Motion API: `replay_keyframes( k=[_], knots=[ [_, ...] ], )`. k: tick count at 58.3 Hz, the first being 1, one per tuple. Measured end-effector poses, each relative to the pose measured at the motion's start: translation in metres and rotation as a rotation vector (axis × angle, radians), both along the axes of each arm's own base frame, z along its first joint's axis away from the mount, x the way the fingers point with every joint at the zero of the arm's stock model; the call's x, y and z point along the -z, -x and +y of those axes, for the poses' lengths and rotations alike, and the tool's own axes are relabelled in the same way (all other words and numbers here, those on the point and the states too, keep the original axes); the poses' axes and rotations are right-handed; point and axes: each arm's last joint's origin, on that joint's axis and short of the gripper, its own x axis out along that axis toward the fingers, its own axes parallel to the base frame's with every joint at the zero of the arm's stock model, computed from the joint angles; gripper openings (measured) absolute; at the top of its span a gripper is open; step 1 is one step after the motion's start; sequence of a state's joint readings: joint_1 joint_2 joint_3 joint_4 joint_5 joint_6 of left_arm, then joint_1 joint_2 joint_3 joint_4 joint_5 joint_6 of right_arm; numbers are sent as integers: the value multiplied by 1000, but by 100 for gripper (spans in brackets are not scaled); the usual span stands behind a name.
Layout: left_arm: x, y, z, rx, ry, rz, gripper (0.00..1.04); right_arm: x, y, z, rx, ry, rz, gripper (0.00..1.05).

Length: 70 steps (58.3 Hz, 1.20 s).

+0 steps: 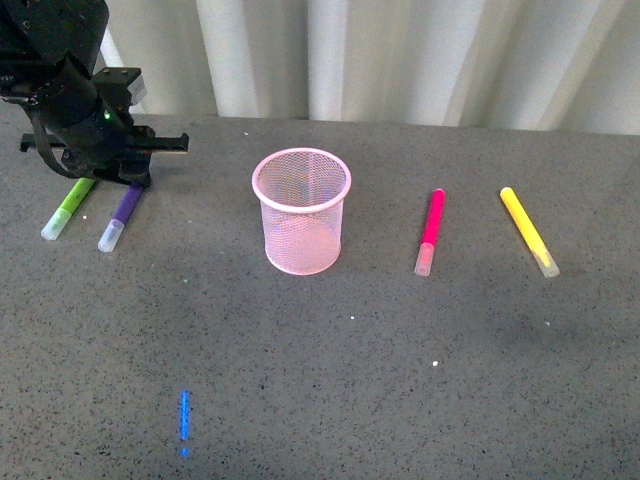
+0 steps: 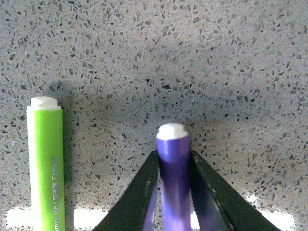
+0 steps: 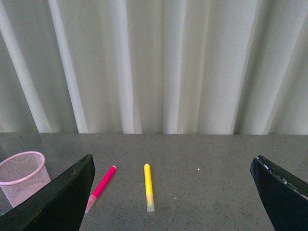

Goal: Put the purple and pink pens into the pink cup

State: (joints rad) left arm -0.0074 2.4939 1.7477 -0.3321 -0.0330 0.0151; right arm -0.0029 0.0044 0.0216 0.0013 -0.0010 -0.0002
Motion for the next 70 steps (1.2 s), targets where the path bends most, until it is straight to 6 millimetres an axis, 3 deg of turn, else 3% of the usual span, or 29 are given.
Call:
replay_keyframes(
  k=[14,20,24,34,39,46,58,70],
  knots=[
    [-6,11,-1,-58,96,-25,13,0,0,0,0,0,0,98],
    [-17,16,-2,-92,154,-73,13,0,0,0,0,0,0,98],
    [-34,20,-4,-107,205,-135,13,0,0,0,0,0,0,98],
    [-100,41,-9,-129,316,-393,13,0,0,0,0,0,0,98],
    [-131,60,-13,-127,352,-541,13,0,0,0,0,0,0,98],
    [-155,91,-28,-113,402,-724,13,0,0,0,0,0,0,98],
    [-153,136,-70,-67,485,-961,13,0,0,0,0,0,0,98],
    [-132,154,-122,18,581,-1075,13,0,0,0,0,0,0,98]
  ],
)
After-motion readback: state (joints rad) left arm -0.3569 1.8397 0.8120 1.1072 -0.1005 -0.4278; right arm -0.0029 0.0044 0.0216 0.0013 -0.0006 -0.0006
